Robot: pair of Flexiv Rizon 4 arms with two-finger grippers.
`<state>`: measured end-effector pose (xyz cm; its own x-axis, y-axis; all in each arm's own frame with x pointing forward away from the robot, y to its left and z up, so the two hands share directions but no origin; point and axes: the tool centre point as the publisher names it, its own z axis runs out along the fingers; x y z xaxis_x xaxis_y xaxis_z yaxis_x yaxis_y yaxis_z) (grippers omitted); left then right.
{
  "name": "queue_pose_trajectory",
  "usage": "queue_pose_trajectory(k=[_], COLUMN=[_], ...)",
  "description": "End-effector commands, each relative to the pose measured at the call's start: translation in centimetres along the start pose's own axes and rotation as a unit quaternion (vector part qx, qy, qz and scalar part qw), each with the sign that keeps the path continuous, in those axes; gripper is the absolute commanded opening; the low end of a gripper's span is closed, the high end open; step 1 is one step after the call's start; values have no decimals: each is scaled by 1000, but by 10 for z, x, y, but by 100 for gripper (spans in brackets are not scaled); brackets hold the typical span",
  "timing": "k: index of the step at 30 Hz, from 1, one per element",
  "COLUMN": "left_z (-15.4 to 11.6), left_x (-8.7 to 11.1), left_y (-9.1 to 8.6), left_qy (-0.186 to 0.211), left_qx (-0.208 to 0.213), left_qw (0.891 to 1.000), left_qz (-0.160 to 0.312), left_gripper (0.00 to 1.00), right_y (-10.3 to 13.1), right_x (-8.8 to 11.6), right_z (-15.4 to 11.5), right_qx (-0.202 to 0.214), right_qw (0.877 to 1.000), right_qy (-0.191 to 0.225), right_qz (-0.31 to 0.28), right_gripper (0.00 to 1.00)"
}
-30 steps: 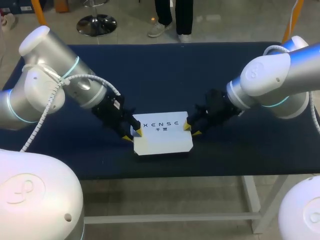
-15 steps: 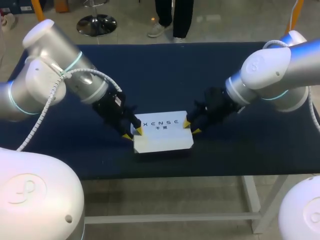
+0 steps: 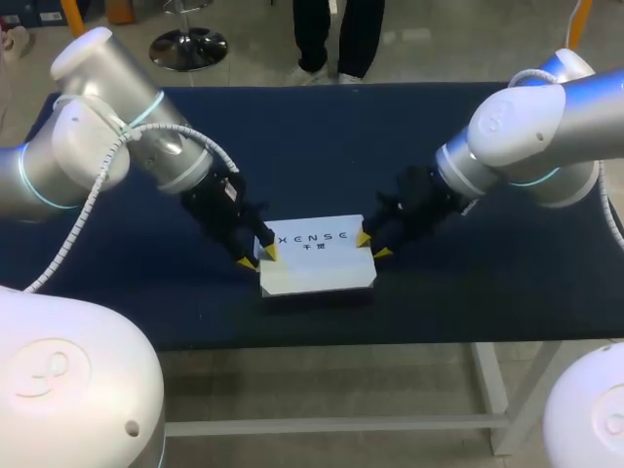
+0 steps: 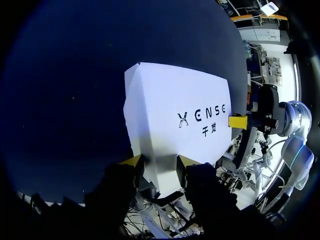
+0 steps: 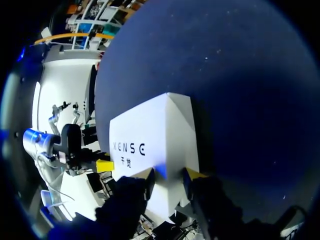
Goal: Assemble the packaging by folding the flat box into shape, placing the metal phone stand inside, and closing the box properly
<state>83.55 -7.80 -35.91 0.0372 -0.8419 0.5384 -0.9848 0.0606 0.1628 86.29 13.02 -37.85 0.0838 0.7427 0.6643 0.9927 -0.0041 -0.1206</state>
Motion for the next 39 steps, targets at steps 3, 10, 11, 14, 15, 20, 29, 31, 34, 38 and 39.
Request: queue_pose_trajectory(k=[3,10,11,14,15,20,29,31,34,38,39], left_z=[-1,-2,-3,-3,-4,-5,-6,-6,-6,-7,-7], left_x=[3,4,4,5,5,6,7,7,7,5,5], left_y=[-3,-2,-1,-1,-1,-1,-1,-1,0,1,1], left_qy=[-5,-9,-9,-9,-7,-10,-13,-13,-14,-15,-15], left_qx=[-15,-32,-37,-43,-50,-56,-67,-69,-72,-72,-72], left_qw=[1000,999,999,999,999,998,998,997,997,997,997], left_qz=[-1,-5,-6,-7,-5,-9,-11,-12,-14,-18,-18], left_gripper=[45,45,45,45,44,44,44,44,44,44,44], right_y=[0,-3,-3,-4,-4,-5,-5,-5,-6,-6,-6], right_x=[5,8,9,10,10,12,16,17,17,15,15], right_z=[0,1,1,1,1,0,-2,-3,-3,-3,-3], right_qx=[11,27,28,30,31,37,39,40,42,42,43], right_qw=[1000,999,999,999,999,999,999,999,999,998,998], right_qy=[-1,-4,-4,-6,-7,-7,-14,-15,-16,-17,-17], right_qz=[4,18,19,21,21,25,30,30,31,32,33], right_gripper=[42,42,42,42,42,42,42,42,42,43,43])
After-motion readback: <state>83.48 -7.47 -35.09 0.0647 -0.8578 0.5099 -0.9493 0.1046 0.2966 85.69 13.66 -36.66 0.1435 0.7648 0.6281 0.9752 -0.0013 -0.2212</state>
